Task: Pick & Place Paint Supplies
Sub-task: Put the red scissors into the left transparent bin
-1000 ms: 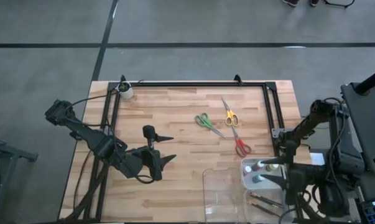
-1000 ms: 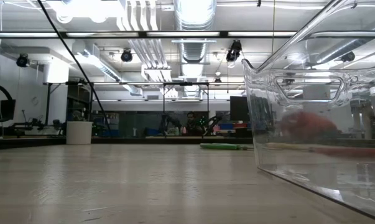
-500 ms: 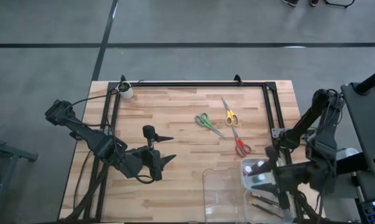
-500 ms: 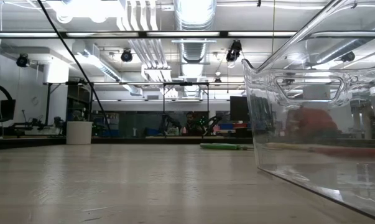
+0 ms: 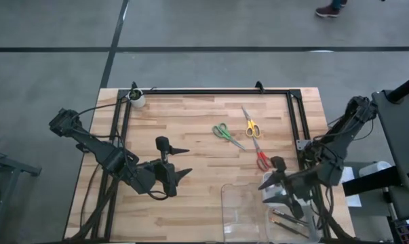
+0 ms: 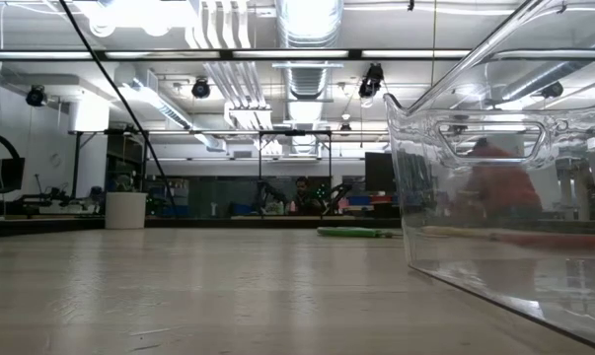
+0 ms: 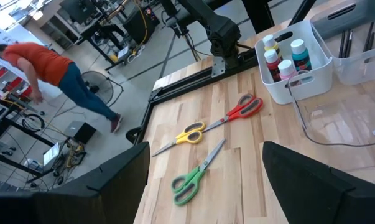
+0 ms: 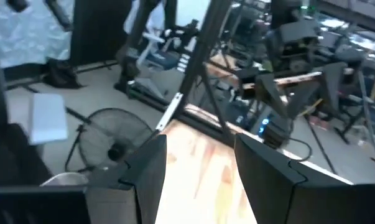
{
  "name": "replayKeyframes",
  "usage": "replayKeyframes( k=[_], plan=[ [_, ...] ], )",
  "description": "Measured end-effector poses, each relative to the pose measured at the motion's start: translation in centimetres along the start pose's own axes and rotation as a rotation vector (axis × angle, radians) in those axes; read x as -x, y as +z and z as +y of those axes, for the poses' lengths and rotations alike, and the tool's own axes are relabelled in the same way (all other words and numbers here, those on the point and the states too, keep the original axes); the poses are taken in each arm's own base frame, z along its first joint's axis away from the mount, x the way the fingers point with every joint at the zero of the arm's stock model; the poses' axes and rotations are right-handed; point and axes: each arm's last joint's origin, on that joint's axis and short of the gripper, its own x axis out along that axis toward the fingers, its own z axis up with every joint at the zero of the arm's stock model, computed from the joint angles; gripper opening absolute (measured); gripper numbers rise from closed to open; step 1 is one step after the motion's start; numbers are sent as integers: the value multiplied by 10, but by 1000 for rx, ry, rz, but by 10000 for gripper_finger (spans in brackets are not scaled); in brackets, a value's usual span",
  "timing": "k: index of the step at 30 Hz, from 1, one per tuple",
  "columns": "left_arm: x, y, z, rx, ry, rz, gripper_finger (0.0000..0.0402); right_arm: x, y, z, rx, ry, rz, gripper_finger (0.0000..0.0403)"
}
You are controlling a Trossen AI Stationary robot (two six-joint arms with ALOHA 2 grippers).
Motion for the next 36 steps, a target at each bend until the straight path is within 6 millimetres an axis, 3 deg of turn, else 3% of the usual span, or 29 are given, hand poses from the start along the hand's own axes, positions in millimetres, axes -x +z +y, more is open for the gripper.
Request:
replayKeyframes(
  k=[13,21,30,36],
  plan=[
    [0,0,0,1,0,0,314,12,-31,-17,28,-77,-33,186],
    [0,0,0,1,0,0,314,30,-57,-46,-19,-36,-103,186],
    [0,0,0,3,0,0,314,43,-69,-73,-107,-206,-120,186],
    [0,0,0,3,0,0,314,47,-74,-95,-312,-622,-41,186]
  ],
)
